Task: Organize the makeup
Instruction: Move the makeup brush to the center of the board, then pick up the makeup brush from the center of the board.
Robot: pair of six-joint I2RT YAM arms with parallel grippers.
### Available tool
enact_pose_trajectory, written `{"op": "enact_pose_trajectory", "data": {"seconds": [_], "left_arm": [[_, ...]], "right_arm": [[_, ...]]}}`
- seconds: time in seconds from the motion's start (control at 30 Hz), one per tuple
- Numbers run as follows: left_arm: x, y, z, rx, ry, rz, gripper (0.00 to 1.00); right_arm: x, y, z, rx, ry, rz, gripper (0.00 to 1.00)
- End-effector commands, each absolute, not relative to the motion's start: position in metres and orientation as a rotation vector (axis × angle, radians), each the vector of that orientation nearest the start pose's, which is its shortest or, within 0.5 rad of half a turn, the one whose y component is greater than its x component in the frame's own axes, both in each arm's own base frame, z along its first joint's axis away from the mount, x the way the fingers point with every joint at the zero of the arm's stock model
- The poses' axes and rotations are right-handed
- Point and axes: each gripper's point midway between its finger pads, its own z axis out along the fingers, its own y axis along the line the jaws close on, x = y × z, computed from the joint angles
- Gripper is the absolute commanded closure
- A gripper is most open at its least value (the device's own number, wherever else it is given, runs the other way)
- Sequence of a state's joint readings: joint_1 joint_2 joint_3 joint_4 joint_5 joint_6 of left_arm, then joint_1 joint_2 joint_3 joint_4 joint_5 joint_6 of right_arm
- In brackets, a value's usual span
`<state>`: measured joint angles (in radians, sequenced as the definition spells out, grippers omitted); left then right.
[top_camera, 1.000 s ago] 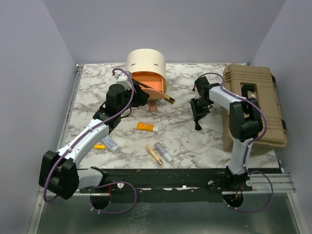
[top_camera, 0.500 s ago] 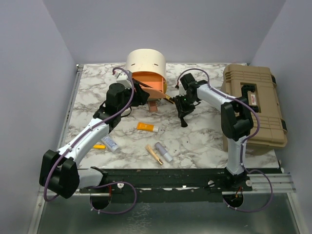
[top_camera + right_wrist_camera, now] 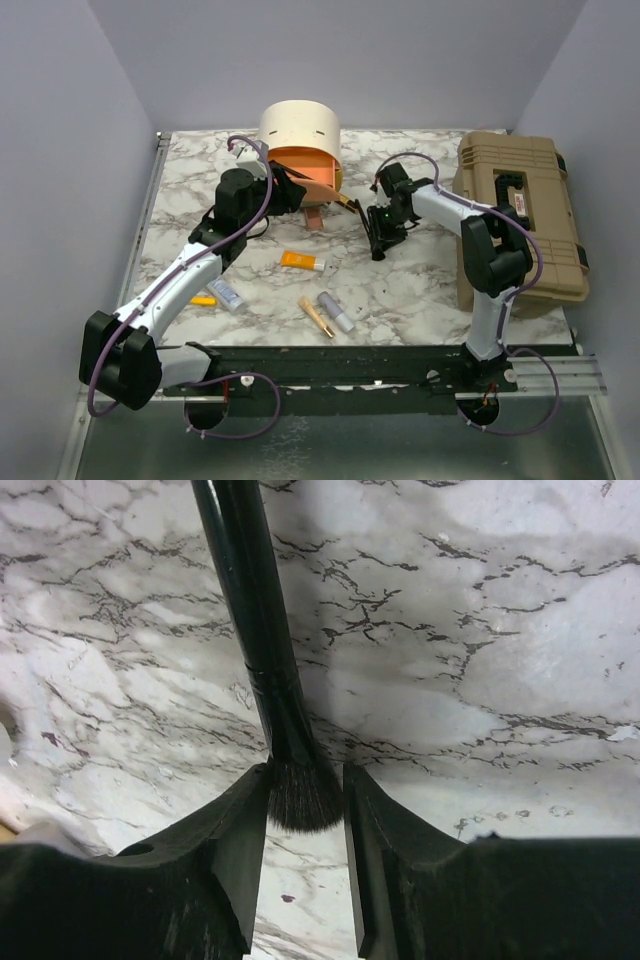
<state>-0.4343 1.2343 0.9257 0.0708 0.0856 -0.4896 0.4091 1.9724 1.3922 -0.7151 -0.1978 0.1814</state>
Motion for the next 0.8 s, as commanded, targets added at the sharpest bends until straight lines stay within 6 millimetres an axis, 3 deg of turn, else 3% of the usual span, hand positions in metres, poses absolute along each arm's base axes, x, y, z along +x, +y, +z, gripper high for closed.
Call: {"op": "enact_pose_trajectory", "data": {"seconds": [0.0, 0.1, 0.27, 0.37, 0.53, 0.67, 0.77], "left_arm": [[0.362, -0.207, 0.253, 0.003, 1.865, -0.736, 0.45], [0.362, -0.208, 0.253, 0.005, 1.865, -0.743, 0.45], [0.359, -0.207, 0.252, 0.011, 1.867, -0.736, 0.45], [0.36, -0.205, 0.25, 0.008, 1.868, -0.721, 0.44], [0.364, -0.204, 0.25, 0.0, 1.867, -0.706, 0.44], [0.366, -0.201, 0.253, -0.006, 1.856, -0.688, 0.44], [0.367, -0.199, 0.254, -0.008, 1.854, -0.679, 0.44]], "right_arm": [[0.357, 0.206, 0.034, -0.217, 2.794, 0.466, 0.59], [0.363, 0.216, 0.035, -0.148, 2.771, 0.526, 0.6], [0.368, 0.2, 0.025, -0.115, 2.776, 0.386, 0.61], [0.364, 0.195, 0.018, -0.152, 2.811, 0.354, 0.77], [0.351, 0.195, 0.018, -0.181, 2.817, 0.393, 0.86], [0.353, 0.2, 0.043, -0.19, 2.768, 0.444, 0.97], [0.372, 0.199, 0.082, -0.153, 2.632, 0.424, 0.99]]}}
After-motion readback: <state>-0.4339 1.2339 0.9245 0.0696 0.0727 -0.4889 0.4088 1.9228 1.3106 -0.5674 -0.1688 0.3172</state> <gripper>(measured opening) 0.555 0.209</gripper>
